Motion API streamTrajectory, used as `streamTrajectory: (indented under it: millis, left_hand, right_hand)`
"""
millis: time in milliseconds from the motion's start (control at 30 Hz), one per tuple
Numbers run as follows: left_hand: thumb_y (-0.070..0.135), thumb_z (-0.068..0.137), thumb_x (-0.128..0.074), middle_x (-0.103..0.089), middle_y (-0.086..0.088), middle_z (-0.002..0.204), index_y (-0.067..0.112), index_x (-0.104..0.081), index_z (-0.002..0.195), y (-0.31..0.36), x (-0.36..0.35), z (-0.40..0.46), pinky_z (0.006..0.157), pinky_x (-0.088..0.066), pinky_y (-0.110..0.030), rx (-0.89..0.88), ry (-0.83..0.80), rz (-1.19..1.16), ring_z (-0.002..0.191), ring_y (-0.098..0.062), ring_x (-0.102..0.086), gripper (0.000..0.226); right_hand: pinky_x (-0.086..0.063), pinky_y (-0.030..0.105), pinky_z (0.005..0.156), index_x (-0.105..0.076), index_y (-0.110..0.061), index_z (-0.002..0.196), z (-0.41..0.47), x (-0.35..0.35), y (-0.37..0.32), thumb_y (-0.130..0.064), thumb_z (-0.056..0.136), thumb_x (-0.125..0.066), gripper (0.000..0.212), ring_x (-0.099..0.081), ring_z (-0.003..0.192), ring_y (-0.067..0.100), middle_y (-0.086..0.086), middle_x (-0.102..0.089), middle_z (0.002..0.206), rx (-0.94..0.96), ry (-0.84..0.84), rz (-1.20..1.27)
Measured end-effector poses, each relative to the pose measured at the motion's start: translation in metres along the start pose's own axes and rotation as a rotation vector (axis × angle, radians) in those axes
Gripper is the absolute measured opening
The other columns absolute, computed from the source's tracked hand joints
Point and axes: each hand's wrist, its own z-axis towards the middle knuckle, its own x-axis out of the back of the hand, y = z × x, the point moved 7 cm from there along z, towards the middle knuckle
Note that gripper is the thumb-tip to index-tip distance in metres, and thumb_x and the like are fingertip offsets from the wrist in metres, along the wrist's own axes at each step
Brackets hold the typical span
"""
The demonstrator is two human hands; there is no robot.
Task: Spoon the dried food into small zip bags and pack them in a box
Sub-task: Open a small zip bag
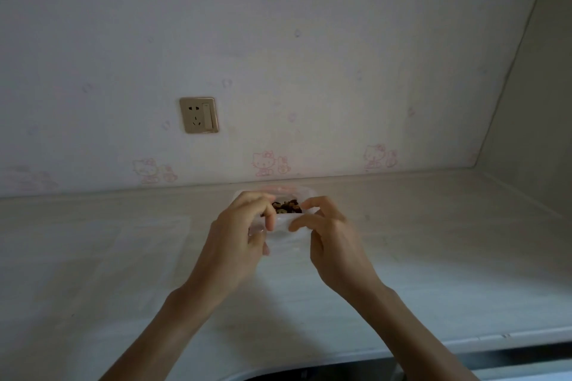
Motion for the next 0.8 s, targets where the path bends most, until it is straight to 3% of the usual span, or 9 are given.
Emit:
streamTrajectory:
  millis: [100, 167, 233, 300, 367, 467, 533, 667, 800]
  left_hand:
    - [-0.004, 0.088, -0.061, -0.058, 0.027, 0.132, 0.036, -0.062, 0.071, 0.004, 0.000, -0.002, 0.068, -0.050, -0.025, 0.002, -0.013, 0.266, 0.064, -0.001, -0.062, 0.043]
    - [0.008, 0.089, -0.068, -0.057, 0.026, 0.136, 0.037, -0.071, 0.084, 0.006, 0.001, -0.002, 0.069, -0.045, -0.023, 0.026, 0.002, 0.373, 0.076, -0.003, -0.064, 0.030]
    - [0.023, 0.090, -0.075, -0.052, 0.023, 0.144, 0.036, -0.074, 0.105, 0.006, -0.001, -0.002, 0.079, -0.052, -0.029, 0.065, -0.024, 0.428, 0.096, -0.010, -0.070, 0.020]
    - [0.040, 0.087, -0.079, -0.043, 0.021, 0.153, 0.034, -0.067, 0.125, 0.001, -0.010, -0.003, 0.088, -0.053, -0.033, 0.112, -0.115, 0.502, 0.110, -0.015, -0.068, 0.040]
    - [0.051, 0.081, -0.083, -0.037, 0.022, 0.154, 0.033, -0.060, 0.135, -0.002, -0.016, -0.005, 0.084, -0.053, -0.032, 0.137, -0.192, 0.554, 0.107, -0.017, -0.068, 0.061]
    - [0.064, 0.074, -0.082, -0.035, 0.021, 0.149, 0.033, -0.057, 0.135, -0.004, -0.018, -0.004, 0.070, -0.041, -0.026, 0.132, -0.253, 0.629, 0.084, -0.012, -0.061, 0.072]
    - [0.069, 0.073, -0.079, -0.039, 0.019, 0.147, 0.034, -0.058, 0.135, -0.008, -0.018, -0.002, 0.070, -0.037, -0.026, 0.129, -0.298, 0.681, 0.090, -0.012, -0.062, 0.074]
    - [0.067, 0.073, -0.078, -0.048, 0.013, 0.126, 0.038, -0.062, 0.127, -0.028, -0.024, 0.002, 0.073, -0.036, -0.031, 0.191, -0.430, 0.693, 0.101, -0.018, -0.064, 0.063]
    - [0.070, 0.071, -0.075, -0.048, 0.016, 0.107, 0.043, -0.065, 0.111, -0.055, -0.037, 0.000, 0.073, -0.036, -0.031, 0.253, -0.511, 0.651, 0.095, -0.014, -0.059, 0.050]
  right_hand:
    - [-0.053, 0.031, 0.086, -0.078, -0.016, 0.111, 0.004, -0.003, -0.002, 0.007, 0.097, -0.046, 0.041, -0.057, 0.121, 0.025, 0.005, -0.057, 0.136, -0.021, -0.071, -0.083]
    - [-0.048, 0.032, 0.096, -0.077, -0.014, 0.113, 0.007, -0.006, -0.003, 0.002, 0.095, -0.044, 0.040, -0.055, 0.118, 0.025, 0.006, -0.058, 0.130, -0.020, -0.120, -0.175]
    - [-0.046, 0.031, 0.097, -0.075, -0.010, 0.107, 0.010, -0.008, -0.003, -0.004, 0.092, -0.044, 0.035, -0.056, 0.109, 0.025, 0.008, -0.060, 0.123, -0.036, -0.172, -0.254]
    - [-0.041, 0.030, 0.096, -0.073, -0.011, 0.108, 0.011, -0.010, -0.002, -0.012, 0.091, -0.047, 0.031, -0.056, 0.106, 0.024, 0.007, -0.062, 0.118, -0.061, -0.240, -0.304]
    - [-0.038, 0.028, 0.095, -0.073, -0.011, 0.108, 0.013, -0.014, 0.000, -0.015, 0.088, -0.052, 0.029, -0.057, 0.105, 0.023, 0.006, -0.064, 0.115, -0.081, -0.331, -0.304]
    - [-0.040, 0.027, 0.086, -0.074, -0.009, 0.106, 0.016, -0.016, 0.004, -0.014, 0.084, -0.055, 0.029, -0.061, 0.102, 0.025, 0.006, -0.067, 0.111, -0.114, -0.421, -0.289]
    - [-0.045, 0.028, 0.082, -0.075, -0.007, 0.106, 0.017, -0.018, 0.010, -0.013, 0.082, -0.056, 0.031, -0.065, 0.100, 0.025, 0.008, -0.070, 0.109, -0.154, -0.474, -0.263]
    - [-0.051, 0.043, 0.106, -0.075, -0.003, 0.106, 0.010, -0.033, 0.023, -0.007, 0.083, -0.054, 0.031, -0.067, 0.107, 0.032, 0.015, -0.072, 0.114, -0.189, -0.623, -0.208]
    - [-0.060, 0.047, 0.090, -0.074, 0.001, 0.105, 0.003, -0.053, 0.040, -0.006, 0.085, -0.056, 0.028, -0.072, 0.098, 0.034, 0.015, -0.076, 0.109, -0.205, -0.687, -0.190]
